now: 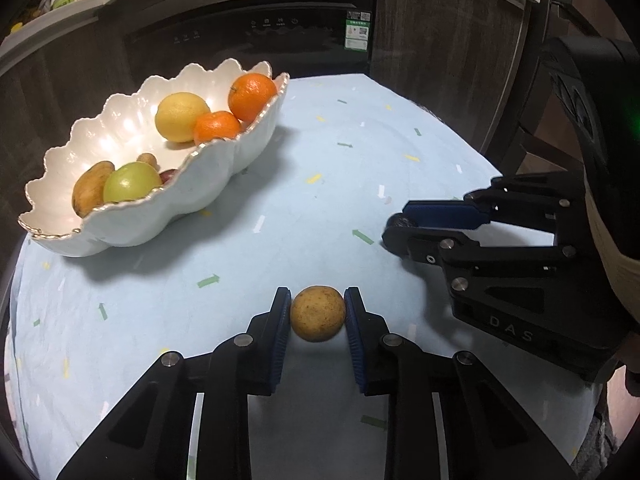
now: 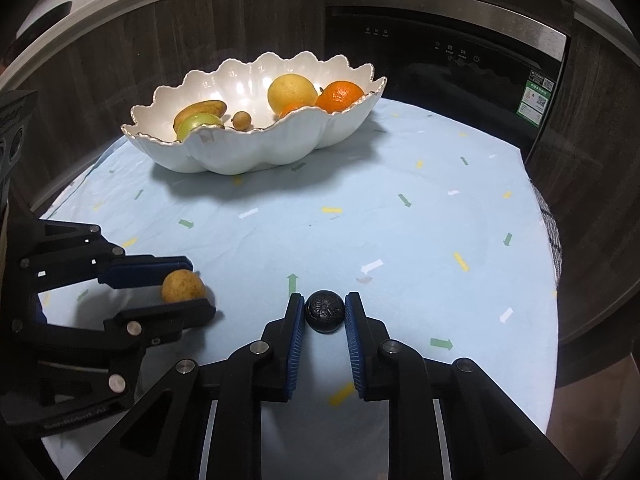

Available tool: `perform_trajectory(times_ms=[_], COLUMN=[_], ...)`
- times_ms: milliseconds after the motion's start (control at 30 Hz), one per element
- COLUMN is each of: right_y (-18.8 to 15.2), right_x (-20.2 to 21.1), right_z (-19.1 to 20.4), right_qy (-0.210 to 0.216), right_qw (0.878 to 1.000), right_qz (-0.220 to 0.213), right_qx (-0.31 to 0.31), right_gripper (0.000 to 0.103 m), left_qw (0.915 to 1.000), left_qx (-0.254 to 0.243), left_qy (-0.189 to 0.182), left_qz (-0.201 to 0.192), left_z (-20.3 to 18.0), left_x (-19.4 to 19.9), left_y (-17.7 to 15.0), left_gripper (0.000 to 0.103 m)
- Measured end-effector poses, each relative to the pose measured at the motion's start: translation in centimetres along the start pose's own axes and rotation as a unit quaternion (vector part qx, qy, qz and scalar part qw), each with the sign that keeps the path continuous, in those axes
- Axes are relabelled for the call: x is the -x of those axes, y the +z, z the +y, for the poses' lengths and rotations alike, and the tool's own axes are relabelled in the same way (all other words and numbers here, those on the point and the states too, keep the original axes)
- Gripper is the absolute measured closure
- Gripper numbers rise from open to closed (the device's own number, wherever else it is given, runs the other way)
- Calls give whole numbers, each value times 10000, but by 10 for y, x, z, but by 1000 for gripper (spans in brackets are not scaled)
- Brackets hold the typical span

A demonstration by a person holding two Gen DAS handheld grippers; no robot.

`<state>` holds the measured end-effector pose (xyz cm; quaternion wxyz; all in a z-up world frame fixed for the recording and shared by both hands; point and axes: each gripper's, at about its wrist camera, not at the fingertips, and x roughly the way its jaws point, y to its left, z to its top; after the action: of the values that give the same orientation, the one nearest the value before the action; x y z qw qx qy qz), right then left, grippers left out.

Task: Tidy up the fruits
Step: 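Close the left gripper on the small brown fruit while the right gripper grasps the dark blue berry, then carry the brown fruit with the left gripper while the right gripper carries the berry over the bowl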

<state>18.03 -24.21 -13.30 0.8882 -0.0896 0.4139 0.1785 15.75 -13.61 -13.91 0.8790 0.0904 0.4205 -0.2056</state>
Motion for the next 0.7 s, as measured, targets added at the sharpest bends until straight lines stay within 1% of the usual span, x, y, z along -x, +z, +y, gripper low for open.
perform_trajectory(times_ms=[267,700], right_y=[6,28], right_x=[13,51], right_z=[5,25], right_qy=[-12,-107], right_qw=[9999,9984], right_qz=[-137,-503], right_qx=[-92,-241], right_gripper=[81,81], left_qw=[9999,9980], left_qx=[27,173], left_qy=[70,236], left_qz=[-134,-555], left_z=[4,22], left_x=[14,55], left_y=[5,17], left_gripper=[76,76])
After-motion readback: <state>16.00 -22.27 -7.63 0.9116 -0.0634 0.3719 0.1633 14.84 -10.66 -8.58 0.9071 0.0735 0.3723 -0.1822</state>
